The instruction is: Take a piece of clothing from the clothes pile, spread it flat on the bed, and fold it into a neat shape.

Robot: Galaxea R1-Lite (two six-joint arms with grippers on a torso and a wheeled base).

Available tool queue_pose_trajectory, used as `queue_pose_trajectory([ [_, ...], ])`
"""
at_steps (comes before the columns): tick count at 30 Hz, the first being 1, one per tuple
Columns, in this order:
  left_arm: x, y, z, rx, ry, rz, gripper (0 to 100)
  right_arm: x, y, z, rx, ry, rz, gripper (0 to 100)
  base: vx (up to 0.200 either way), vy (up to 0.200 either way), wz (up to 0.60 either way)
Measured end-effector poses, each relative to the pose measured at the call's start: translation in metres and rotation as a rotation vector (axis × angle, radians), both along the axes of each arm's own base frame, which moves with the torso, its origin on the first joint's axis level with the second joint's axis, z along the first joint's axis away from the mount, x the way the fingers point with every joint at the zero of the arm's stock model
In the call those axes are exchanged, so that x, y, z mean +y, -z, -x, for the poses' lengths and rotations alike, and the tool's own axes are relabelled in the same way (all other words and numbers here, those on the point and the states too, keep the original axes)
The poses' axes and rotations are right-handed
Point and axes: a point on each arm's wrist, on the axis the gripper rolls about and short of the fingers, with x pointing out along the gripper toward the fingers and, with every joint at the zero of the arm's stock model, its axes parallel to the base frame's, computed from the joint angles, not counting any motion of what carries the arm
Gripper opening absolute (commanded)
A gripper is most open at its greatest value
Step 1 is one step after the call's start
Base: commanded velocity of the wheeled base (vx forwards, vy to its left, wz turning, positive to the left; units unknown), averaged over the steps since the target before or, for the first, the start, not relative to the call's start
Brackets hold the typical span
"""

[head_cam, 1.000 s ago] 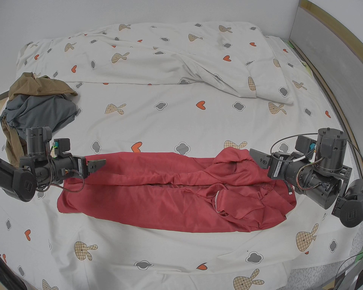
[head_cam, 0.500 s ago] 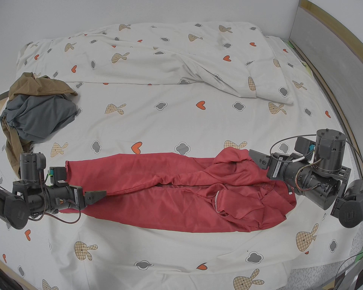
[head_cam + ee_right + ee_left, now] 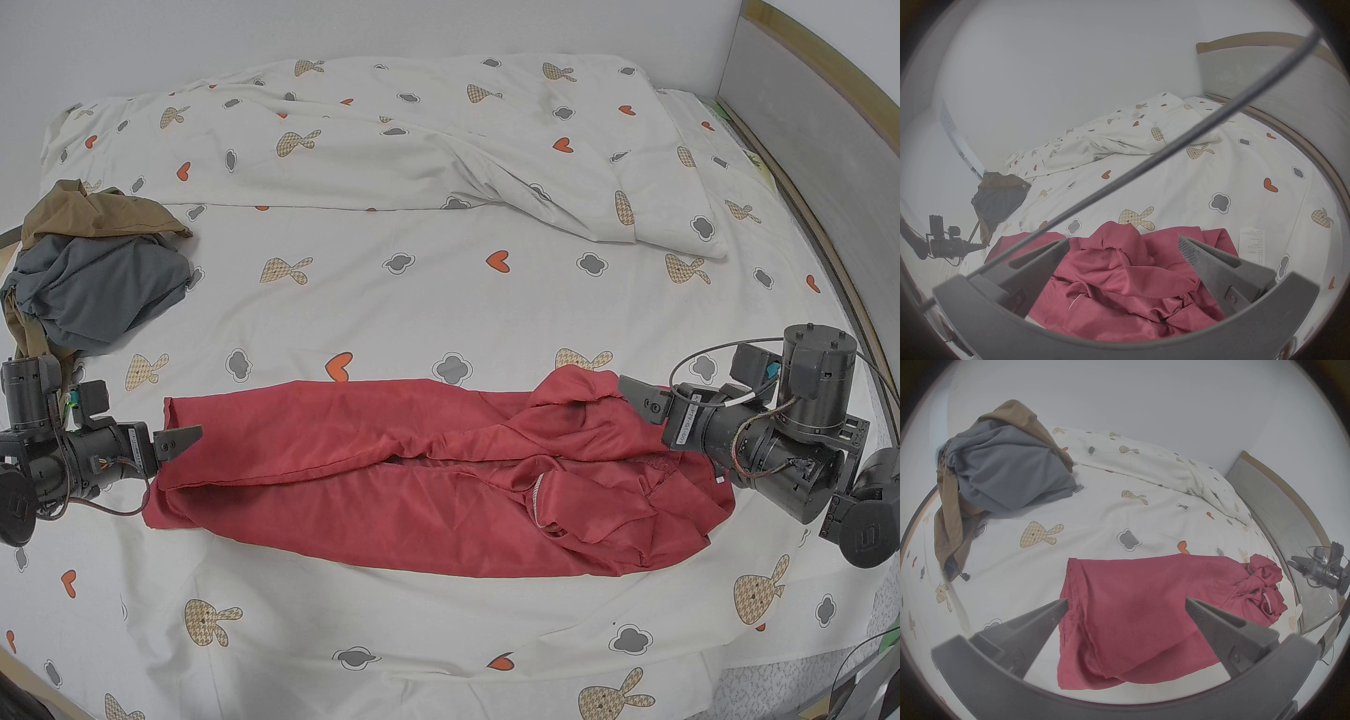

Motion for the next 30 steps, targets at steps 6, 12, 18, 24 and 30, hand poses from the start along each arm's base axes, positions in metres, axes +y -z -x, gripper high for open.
queue_pose_trajectory([
  [6,0.009,0.008,-0.009,0.028,-0.026,0.005,100,0.0,0.0,0.0,0.001,0.001,0.001,100,0.0,0.0,0.0],
  [12,0.012,0.017,-0.021,0.036,-0.003,0.024,100,0.0,0.001,0.0,0.003,0.001,0.002,100,0.0,0.0,0.0],
  [18,0.013,0.021,-0.033,0.037,0.029,0.065,100,0.0,0.002,0.0,0.006,0.0,0.002,100,0.0,0.0,0.0],
  [24,0.014,0.024,-0.043,0.042,0.032,0.072,100,0.0,0.002,0.0,0.006,-0.001,0.002,100,0.0,0.0,0.0],
  [30,0.016,0.027,-0.055,0.03,0.032,0.069,0,0.0,0.001,0.001,0.003,0.001,0.0,100,0.0,0.0,0.0],
])
